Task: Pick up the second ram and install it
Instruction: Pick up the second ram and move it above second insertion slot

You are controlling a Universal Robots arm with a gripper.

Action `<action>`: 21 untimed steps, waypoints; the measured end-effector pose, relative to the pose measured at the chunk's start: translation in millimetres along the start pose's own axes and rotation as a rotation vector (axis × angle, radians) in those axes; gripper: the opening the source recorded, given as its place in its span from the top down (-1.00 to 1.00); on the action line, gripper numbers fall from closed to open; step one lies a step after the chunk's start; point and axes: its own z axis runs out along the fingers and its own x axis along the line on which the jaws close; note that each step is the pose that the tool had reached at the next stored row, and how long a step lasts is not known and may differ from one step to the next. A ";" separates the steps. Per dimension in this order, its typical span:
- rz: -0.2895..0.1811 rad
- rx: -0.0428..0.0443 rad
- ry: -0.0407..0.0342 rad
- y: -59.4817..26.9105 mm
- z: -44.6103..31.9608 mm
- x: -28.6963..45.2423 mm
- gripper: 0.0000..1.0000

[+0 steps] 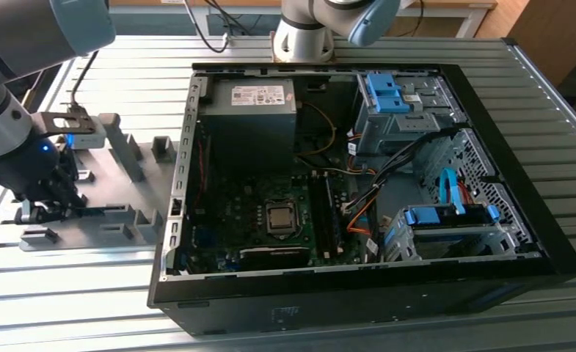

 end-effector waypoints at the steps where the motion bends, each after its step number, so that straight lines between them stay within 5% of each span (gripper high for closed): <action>1: 0.000 0.0000 0.0000 0.0 0.3 0.0 0.50; 14: 0.000 -0.0001 0.0000 -0.1 3.4 0.1 0.50; 21: 0.000 -0.0001 0.0000 -0.1 3.5 0.1 0.70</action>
